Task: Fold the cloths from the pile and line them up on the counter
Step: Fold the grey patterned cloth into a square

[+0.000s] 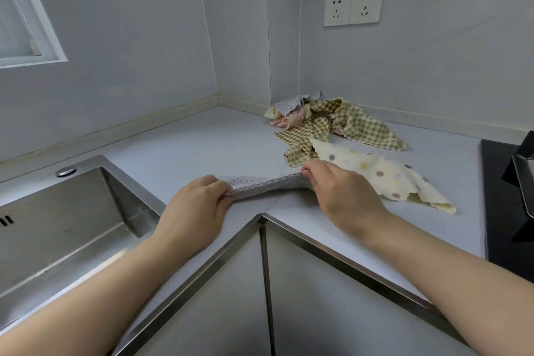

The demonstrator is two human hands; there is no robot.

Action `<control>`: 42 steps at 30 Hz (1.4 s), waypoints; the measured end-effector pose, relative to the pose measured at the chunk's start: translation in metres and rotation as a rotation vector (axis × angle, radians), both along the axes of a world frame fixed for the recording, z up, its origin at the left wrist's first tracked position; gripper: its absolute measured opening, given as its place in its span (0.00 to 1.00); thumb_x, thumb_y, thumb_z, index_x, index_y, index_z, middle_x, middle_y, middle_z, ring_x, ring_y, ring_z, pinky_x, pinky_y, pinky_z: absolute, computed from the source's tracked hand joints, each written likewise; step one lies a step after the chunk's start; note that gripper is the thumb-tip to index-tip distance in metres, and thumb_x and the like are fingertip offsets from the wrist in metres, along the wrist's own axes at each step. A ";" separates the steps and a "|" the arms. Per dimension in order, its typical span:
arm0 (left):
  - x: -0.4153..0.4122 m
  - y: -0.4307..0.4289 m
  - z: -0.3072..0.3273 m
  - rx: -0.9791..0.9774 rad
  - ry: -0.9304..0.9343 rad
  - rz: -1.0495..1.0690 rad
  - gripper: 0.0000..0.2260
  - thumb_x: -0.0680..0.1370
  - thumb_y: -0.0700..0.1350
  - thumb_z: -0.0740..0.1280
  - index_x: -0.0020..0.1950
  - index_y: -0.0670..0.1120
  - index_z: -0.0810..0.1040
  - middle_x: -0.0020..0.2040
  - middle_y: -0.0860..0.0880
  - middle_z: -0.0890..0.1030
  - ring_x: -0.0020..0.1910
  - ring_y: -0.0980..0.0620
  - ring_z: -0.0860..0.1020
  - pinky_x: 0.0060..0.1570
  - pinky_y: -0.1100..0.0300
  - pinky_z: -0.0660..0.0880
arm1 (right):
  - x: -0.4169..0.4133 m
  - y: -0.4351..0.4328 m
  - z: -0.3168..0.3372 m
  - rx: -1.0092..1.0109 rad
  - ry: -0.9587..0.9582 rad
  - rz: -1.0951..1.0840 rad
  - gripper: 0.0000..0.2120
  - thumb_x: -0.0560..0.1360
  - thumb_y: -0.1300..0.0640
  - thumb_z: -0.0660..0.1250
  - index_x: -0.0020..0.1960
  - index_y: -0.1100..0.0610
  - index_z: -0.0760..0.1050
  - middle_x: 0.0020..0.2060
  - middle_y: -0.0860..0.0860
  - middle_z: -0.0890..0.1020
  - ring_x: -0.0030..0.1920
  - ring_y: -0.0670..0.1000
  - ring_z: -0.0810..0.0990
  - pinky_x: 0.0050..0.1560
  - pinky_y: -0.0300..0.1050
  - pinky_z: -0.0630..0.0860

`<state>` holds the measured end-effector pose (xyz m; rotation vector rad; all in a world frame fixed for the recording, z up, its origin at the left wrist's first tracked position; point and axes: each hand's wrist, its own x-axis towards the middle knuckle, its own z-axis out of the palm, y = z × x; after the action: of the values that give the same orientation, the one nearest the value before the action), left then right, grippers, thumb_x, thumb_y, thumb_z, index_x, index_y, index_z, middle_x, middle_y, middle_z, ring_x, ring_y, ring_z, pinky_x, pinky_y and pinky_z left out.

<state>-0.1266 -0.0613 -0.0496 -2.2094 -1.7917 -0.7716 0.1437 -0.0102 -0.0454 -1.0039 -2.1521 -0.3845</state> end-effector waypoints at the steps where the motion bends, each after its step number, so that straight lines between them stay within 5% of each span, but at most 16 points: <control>1: -0.001 0.000 0.006 0.011 -0.034 0.013 0.08 0.80 0.49 0.66 0.50 0.48 0.82 0.44 0.53 0.79 0.43 0.48 0.78 0.42 0.54 0.75 | 0.002 0.001 0.004 0.000 0.002 -0.005 0.06 0.79 0.64 0.66 0.55 0.57 0.75 0.39 0.52 0.80 0.31 0.59 0.77 0.25 0.49 0.73; 5: -0.007 0.006 0.053 -0.044 -0.273 0.063 0.07 0.77 0.54 0.71 0.43 0.52 0.83 0.37 0.56 0.82 0.38 0.55 0.78 0.37 0.60 0.73 | 0.003 0.004 0.037 -0.349 0.112 0.037 0.08 0.84 0.52 0.59 0.62 0.51 0.71 0.38 0.43 0.76 0.35 0.46 0.74 0.32 0.41 0.69; 8: -0.014 0.016 0.090 -0.149 -0.324 0.060 0.05 0.75 0.54 0.72 0.42 0.55 0.83 0.37 0.58 0.82 0.39 0.58 0.79 0.36 0.63 0.72 | 0.002 0.019 0.077 -0.626 0.059 0.084 0.13 0.76 0.40 0.68 0.53 0.47 0.78 0.33 0.42 0.75 0.32 0.41 0.73 0.32 0.38 0.70; 12: -0.024 0.031 0.104 -0.146 -0.395 0.076 0.04 0.76 0.52 0.73 0.42 0.53 0.84 0.38 0.54 0.83 0.40 0.53 0.81 0.39 0.59 0.76 | 0.003 0.037 0.106 -0.809 0.026 0.192 0.07 0.73 0.51 0.76 0.49 0.51 0.84 0.30 0.43 0.81 0.30 0.39 0.77 0.30 0.34 0.72; 17: -0.028 0.039 0.097 -0.195 -0.304 0.073 0.05 0.78 0.51 0.70 0.44 0.56 0.83 0.42 0.59 0.82 0.44 0.59 0.78 0.42 0.59 0.72 | -0.013 0.044 0.099 -0.797 -0.059 0.123 0.12 0.77 0.44 0.69 0.52 0.51 0.84 0.42 0.42 0.85 0.38 0.38 0.81 0.32 0.29 0.72; 21: -0.028 0.037 0.097 -0.159 -0.255 0.066 0.04 0.78 0.51 0.69 0.44 0.58 0.82 0.42 0.61 0.81 0.43 0.65 0.75 0.38 0.67 0.69 | -0.040 0.045 0.072 -0.880 -0.207 0.163 0.28 0.72 0.32 0.67 0.67 0.46 0.74 0.58 0.43 0.81 0.55 0.42 0.79 0.57 0.42 0.77; 24: -0.026 0.035 0.100 -0.127 -0.240 0.049 0.04 0.79 0.50 0.69 0.45 0.57 0.82 0.41 0.61 0.81 0.43 0.65 0.75 0.38 0.69 0.68 | -0.049 0.046 0.055 -0.920 -0.272 0.165 0.37 0.70 0.32 0.70 0.74 0.47 0.66 0.64 0.43 0.76 0.61 0.46 0.77 0.63 0.46 0.75; 30: -0.026 0.032 0.104 -0.109 -0.222 0.034 0.04 0.79 0.50 0.69 0.45 0.58 0.82 0.41 0.61 0.81 0.42 0.66 0.76 0.37 0.71 0.67 | -0.039 0.049 0.054 -0.983 -0.190 0.239 0.11 0.72 0.49 0.76 0.51 0.52 0.81 0.46 0.44 0.85 0.46 0.46 0.84 0.52 0.48 0.82; 35: -0.036 0.029 0.108 -0.134 -0.214 0.085 0.03 0.76 0.50 0.73 0.44 0.59 0.82 0.41 0.61 0.82 0.42 0.66 0.76 0.37 0.71 0.68 | -0.022 0.053 0.079 -0.960 -0.075 0.143 0.07 0.71 0.53 0.78 0.42 0.55 0.81 0.38 0.51 0.84 0.39 0.52 0.83 0.41 0.55 0.83; 38: -0.039 0.029 0.110 -0.187 -0.240 0.108 0.03 0.74 0.51 0.75 0.42 0.58 0.83 0.37 0.60 0.82 0.35 0.64 0.78 0.33 0.70 0.68 | -0.013 0.051 0.096 -0.863 -0.090 0.086 0.10 0.71 0.53 0.78 0.36 0.54 0.79 0.30 0.47 0.80 0.30 0.43 0.76 0.29 0.41 0.75; 42: -0.042 0.028 0.111 -0.382 -0.434 0.018 0.02 0.74 0.48 0.75 0.43 0.51 0.86 0.32 0.51 0.82 0.25 0.56 0.73 0.28 0.64 0.71 | 0.000 0.049 0.113 -0.833 0.039 0.146 0.04 0.73 0.55 0.76 0.42 0.54 0.82 0.35 0.52 0.81 0.34 0.49 0.76 0.29 0.42 0.73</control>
<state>-0.1686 -0.0333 0.0609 -2.3844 -2.3285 -1.0458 0.1434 0.0392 0.0679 -1.2432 -2.3574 0.6556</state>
